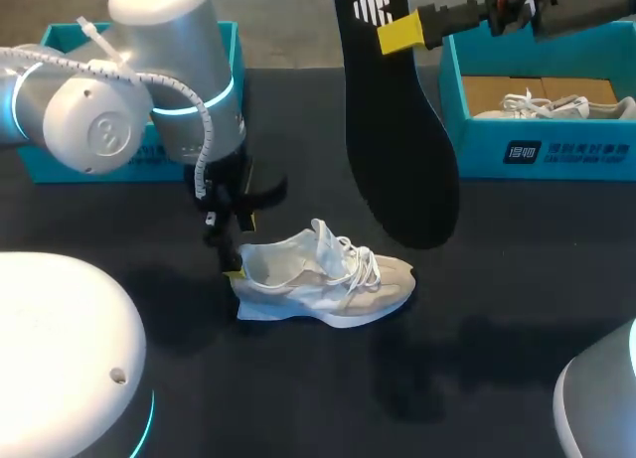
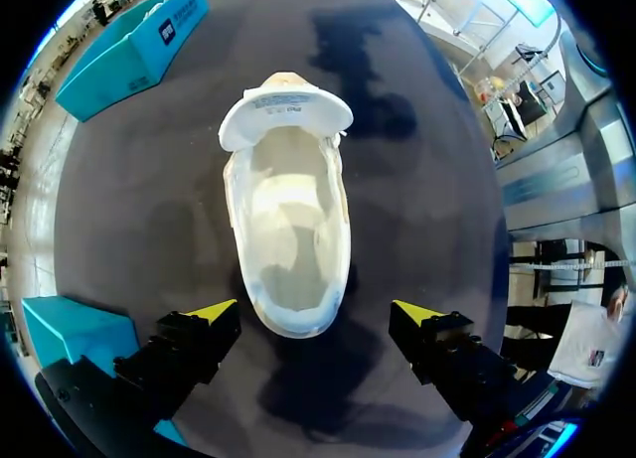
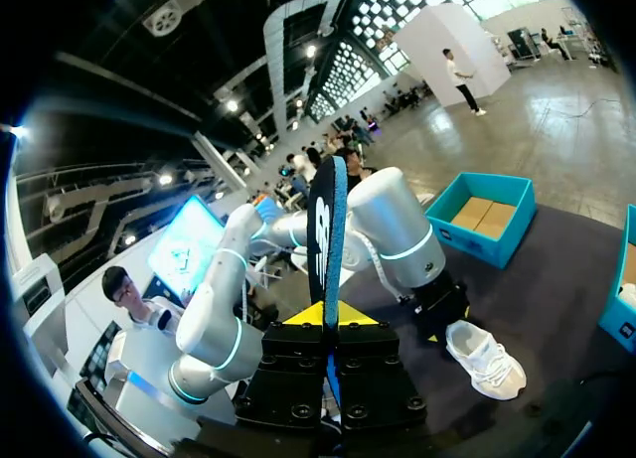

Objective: Take the shoe out of the shoebox, open the shoe tongue, remove and reinsert the insole, then place the shoe into the shoebox

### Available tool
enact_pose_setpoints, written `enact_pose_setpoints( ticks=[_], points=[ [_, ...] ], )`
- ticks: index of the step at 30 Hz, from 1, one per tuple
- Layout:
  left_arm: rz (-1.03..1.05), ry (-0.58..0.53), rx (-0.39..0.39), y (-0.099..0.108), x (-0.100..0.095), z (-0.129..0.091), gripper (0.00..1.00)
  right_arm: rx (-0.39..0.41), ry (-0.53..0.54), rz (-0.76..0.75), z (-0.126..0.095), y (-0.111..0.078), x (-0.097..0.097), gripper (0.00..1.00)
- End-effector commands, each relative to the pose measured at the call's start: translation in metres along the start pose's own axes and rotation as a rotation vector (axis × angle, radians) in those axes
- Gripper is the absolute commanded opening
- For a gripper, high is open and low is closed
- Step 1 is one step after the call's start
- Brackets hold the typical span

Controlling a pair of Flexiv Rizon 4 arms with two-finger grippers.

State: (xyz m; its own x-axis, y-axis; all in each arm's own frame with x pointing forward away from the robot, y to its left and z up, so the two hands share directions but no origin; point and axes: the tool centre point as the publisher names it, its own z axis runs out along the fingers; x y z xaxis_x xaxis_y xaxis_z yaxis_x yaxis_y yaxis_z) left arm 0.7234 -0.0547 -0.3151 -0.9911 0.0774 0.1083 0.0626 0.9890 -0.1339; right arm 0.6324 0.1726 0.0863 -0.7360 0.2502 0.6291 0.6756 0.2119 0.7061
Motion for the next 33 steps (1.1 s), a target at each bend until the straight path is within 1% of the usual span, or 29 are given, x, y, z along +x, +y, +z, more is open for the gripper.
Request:
enact_pose_setpoints(
  ticks=[1, 13, 17, 22, 28, 29, 33],
  points=[
    [0.001, -0.001, -0.001, 0.001, 0.001, -0.001, 1.00, 0.001, 0.000, 0.002, 0.002, 0.001, 0.000, 0.00],
    [0.001, -0.001, -0.001, 0.001, 0.001, -0.001, 1.00, 0.001, 0.000, 0.002, 0.002, 0.001, 0.000, 0.00],
    [0.022, -0.025, 0.004, -0.008, -0.008, -0.002, 1.00, 0.001, 0.000, 0.002, 0.002, 0.001, 0.000, 0.00],
    [0.044, -0.056, 0.012, -0.023, -0.020, 0.003, 1.00, 0.001, 0.000, 0.002, 0.002, 0.001, 0.000, 0.00],
    [0.050, -0.056, 0.022, -0.044, -0.040, 0.018, 1.00, 0.001, 0.000, 0.002, 0.002, 0.001, 0.000, 0.00],
    [0.056, -0.044, 0.037, -0.048, -0.043, 0.021, 1.00, 0.001, 0.000, 0.002, 0.002, 0.001, 0.000, 0.00],
    [0.045, -0.052, 0.038, -0.060, -0.054, 0.031, 1.00, 0.001, 0.000, 0.002, 0.002, 0.001, 0.000, 0.00]
  ],
)
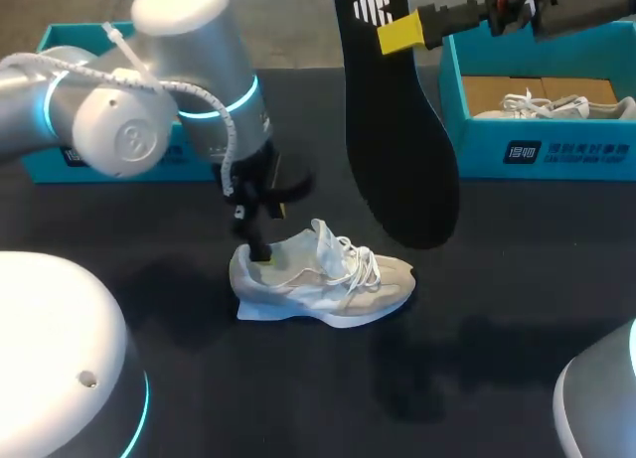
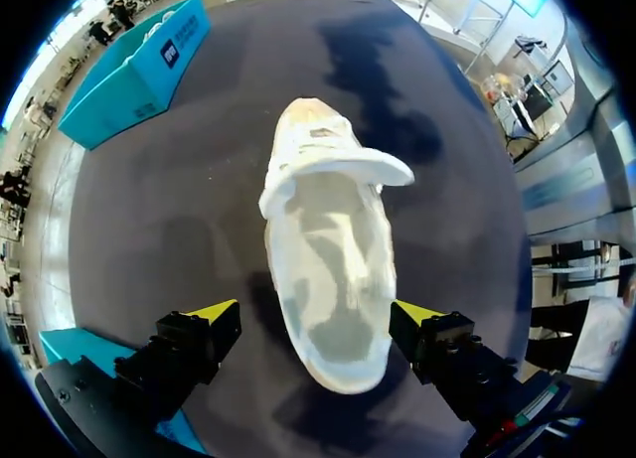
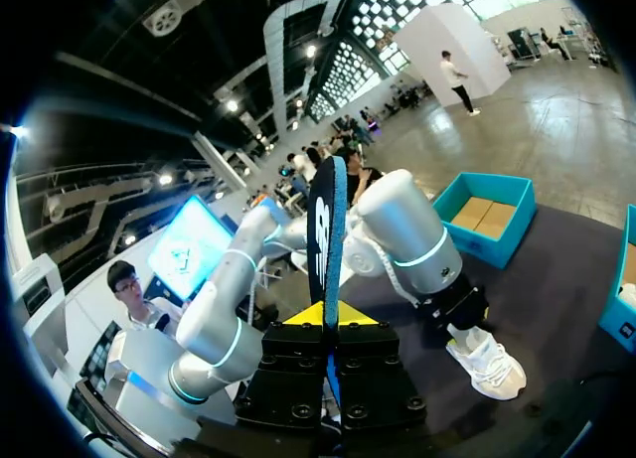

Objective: Take the shoe out of the shoebox, open the shoe tongue, remove and reinsert the insole, then place the shoe into the shoebox

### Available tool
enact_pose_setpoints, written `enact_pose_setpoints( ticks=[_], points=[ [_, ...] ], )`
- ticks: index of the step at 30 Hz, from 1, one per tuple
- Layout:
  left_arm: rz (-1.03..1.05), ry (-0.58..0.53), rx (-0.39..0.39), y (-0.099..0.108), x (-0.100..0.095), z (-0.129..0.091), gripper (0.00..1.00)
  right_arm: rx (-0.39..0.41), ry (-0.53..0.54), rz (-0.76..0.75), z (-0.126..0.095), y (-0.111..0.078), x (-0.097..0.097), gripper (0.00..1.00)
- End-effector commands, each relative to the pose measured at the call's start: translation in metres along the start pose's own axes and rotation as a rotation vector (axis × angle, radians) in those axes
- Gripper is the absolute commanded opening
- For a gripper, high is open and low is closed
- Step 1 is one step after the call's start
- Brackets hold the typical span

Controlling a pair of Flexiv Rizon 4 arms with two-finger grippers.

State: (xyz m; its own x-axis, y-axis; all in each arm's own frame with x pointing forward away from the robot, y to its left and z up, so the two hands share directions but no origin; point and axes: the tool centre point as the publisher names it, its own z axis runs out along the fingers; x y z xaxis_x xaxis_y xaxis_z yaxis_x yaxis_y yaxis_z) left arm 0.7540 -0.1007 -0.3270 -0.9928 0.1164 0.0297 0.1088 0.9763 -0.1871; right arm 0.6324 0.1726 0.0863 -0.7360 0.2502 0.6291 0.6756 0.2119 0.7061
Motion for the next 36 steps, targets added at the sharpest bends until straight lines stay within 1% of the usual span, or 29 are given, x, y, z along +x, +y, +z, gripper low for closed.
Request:
enact_pose_setpoints(
  ticks=[1, 6, 10, 18, 19, 20, 21, 22, 24, 27, 30, 31, 32, 33, 34, 36],
  points=[
    [-0.003, 0.024, -0.013, -0.019, -0.021, 0.022, 1.00, 0.001, 0.000, 0.002, 0.002, 0.001, 0.000, 0.00],
    [-0.008, 0.047, -0.006, -0.030, -0.035, 0.035, 1.00, 0.001, 0.000, 0.002, 0.002, 0.001, 0.000, 0.00],
    [-0.012, 0.065, 0.000, -0.036, -0.042, 0.043, 1.00, 0.001, 0.000, 0.002, 0.002, 0.001, 0.000, 0.00],
    [-0.024, 0.091, 0.014, -0.043, -0.047, 0.059, 1.00, 0.001, 0.000, 0.002, 0.002, 0.001, 0.000, 0.00],
    [-0.025, 0.095, 0.016, -0.043, -0.046, 0.060, 0.98, 0.001, 0.000, 0.002, 0.002, 0.001, 0.000, 0.00],
    [-0.027, 0.097, 0.018, -0.042, -0.046, 0.060, 0.93, 0.001, 0.000, 0.002, 0.002, 0.001, 0.000, 0.00],
    [-0.028, 0.097, 0.019, -0.042, -0.045, 0.061, 0.91, 0.001, 0.000, 0.002, 0.002, 0.001, 0.000, 0.00],
    [-0.031, 0.101, 0.024, -0.041, -0.043, 0.061, 0.90, 0.001, 0.000, 0.002, 0.002, 0.001, 0.000, 0.00],
    [-0.037, 0.103, 0.023, -0.039, -0.041, 0.064, 0.90, 0.001, 0.000, 0.002, 0.002, 0.001, 0.000, 0.00],
    [-0.042, 0.121, 0.021, -0.038, -0.040, 0.071, 0.84, 0.001, 0.000, 0.002, 0.002, 0.001, 0.000, 0.00],
    [-0.042, 0.130, 0.023, -0.038, -0.039, 0.074, 0.73, 0.001, 0.000, 0.002, 0.002, 0.001, 0.000, 0.00],
    [-0.041, 0.135, 0.028, -0.039, -0.039, 0.074, 0.68, 0.001, 0.000, 0.002, 0.002, 0.001, 0.000, 0.00],
    [-0.041, 0.135, 0.029, -0.039, -0.039, 0.073, 0.66, 0.001, 0.000, 0.002, 0.002, 0.001, 0.000, 0.00],
    [-0.040, 0.134, 0.029, -0.039, -0.038, 0.073, 0.57, 0.001, 0.000, 0.002, 0.002, 0.001, 0.000, 0.00],
    [-0.037, 0.133, 0.026, -0.040, -0.038, 0.073, 0.38, 0.001, 0.000, 0.002, 0.002, 0.001, 0.000, 0.00],
    [-0.033, 0.135, 0.021, -0.040, -0.037, 0.074, 0.29, 0.001, 0.000, 0.002, 0.002, 0.001, 0.000, 0.00]
  ],
)
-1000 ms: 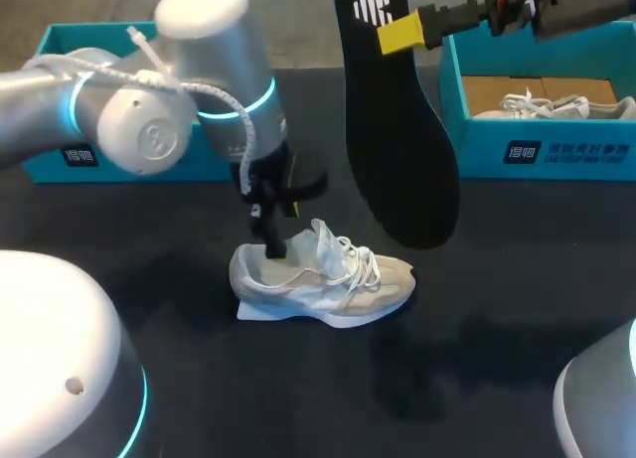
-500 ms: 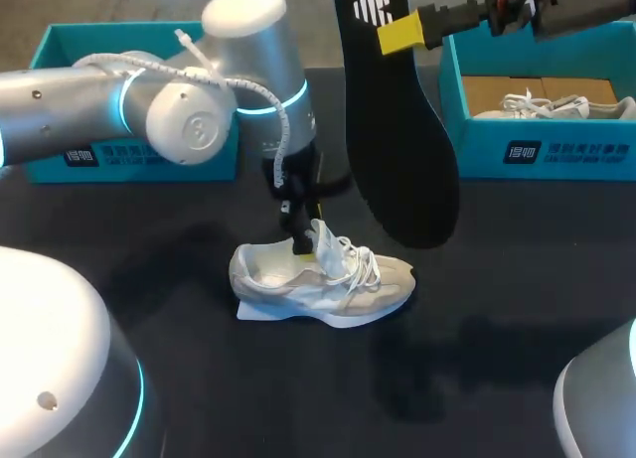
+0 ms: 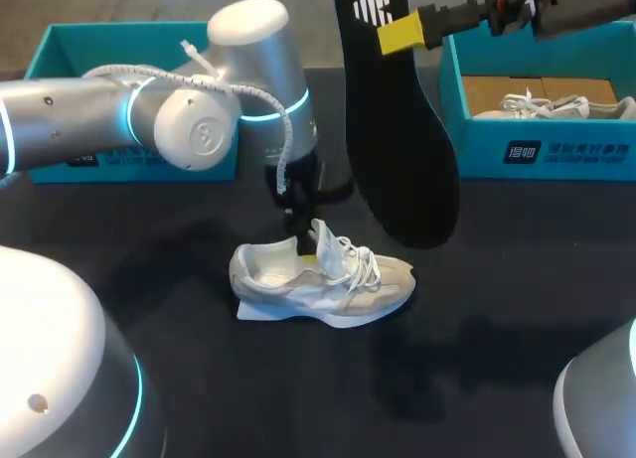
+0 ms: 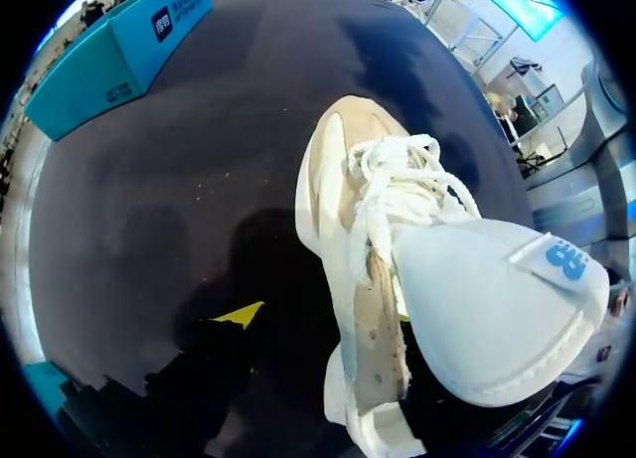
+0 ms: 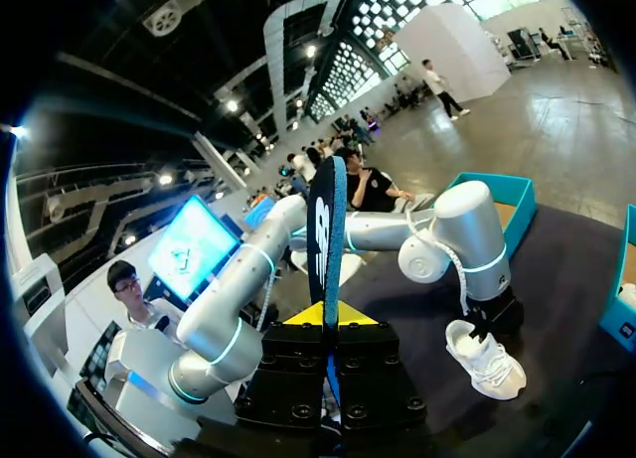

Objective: Take the shoe out of the shoebox, open the shoe tongue, remove and reinsert the insole, then place the shoe into the shoebox

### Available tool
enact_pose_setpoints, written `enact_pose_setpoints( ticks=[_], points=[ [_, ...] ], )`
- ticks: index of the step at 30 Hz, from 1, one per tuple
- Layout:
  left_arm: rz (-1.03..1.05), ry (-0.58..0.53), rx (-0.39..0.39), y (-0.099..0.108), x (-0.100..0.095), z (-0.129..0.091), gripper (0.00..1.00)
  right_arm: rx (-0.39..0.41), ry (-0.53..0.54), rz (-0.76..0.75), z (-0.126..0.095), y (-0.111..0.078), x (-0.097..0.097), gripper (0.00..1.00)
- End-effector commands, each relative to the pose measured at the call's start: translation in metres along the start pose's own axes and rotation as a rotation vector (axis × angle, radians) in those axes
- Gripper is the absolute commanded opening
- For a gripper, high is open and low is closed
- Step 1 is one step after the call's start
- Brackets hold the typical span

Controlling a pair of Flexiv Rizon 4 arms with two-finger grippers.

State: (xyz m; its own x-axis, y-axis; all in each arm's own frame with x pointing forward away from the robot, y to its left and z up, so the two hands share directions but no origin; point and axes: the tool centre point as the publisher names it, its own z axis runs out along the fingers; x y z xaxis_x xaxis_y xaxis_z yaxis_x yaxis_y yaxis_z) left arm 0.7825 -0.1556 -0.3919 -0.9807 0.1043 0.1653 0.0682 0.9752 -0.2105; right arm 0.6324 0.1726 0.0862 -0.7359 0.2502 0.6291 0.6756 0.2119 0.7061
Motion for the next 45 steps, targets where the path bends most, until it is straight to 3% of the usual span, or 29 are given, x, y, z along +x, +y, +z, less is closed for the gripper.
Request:
enact_pose_setpoints(
  ticks=[1, 3, 11, 29, 34, 35, 36, 37, 41, 45],
  points=[
    [0.007, 0.006, -0.009, -0.001, 0.001, 0.002, 0.24, 0.001, 0.000, 0.002, 0.002, 0.001, 0.000, 0.00],
    [0.010, 0.009, -0.009, 0.000, 0.003, 0.002, 0.00, 0.001, 0.000, 0.002, 0.002, 0.001, 0.000, 0.00],
    [0.017, -0.011, 0.002, 0.005, 0.017, -0.002, 0.00, 0.001, 0.000, 0.002, 0.002, 0.001, 0.000, 0.00],
    [0.035, -0.026, 0.018, 0.007, 0.018, -0.008, 0.00, 0.001, 0.000, 0.002, 0.002, 0.001, 0.000, 0.00],
    [0.218, 0.092, -0.012, 0.005, 0.016, -0.030, 0.00, 0.001, 0.000, 0.002, 0.002, 0.001, 0.000, 0.00],
    [0.293, 0.171, -0.029, 0.003, 0.015, -0.033, 0.00, 0.001, 0.000, 0.002, 0.002, 0.001, 0.000, 0.00],
    [0.336, 0.171, 0.003, 0.002, 0.015, -0.036, 0.00, 0.001, 0.000, 0.002, 0.002, 0.001, 0.000, 0.00],
    [0.390, 0.245, -0.040, 0.000, 0.014, -0.037, 0.00, 0.001, 0.000, 0.002, 0.002, 0.001, 0.000, 0.00],
    [0.611, 0.343, -0.003, -0.006, 0.013, -0.045, 0.00, 0.001, 0.000, 0.002, 0.002, 0.001, 0.000, 0.00],
    [0.875, 0.543, -0.059, -0.016, 0.012, -0.051, 0.00, 0.001, 0.000, 0.002, 0.002, 0.001, 0.000, 0.00]
  ],
)
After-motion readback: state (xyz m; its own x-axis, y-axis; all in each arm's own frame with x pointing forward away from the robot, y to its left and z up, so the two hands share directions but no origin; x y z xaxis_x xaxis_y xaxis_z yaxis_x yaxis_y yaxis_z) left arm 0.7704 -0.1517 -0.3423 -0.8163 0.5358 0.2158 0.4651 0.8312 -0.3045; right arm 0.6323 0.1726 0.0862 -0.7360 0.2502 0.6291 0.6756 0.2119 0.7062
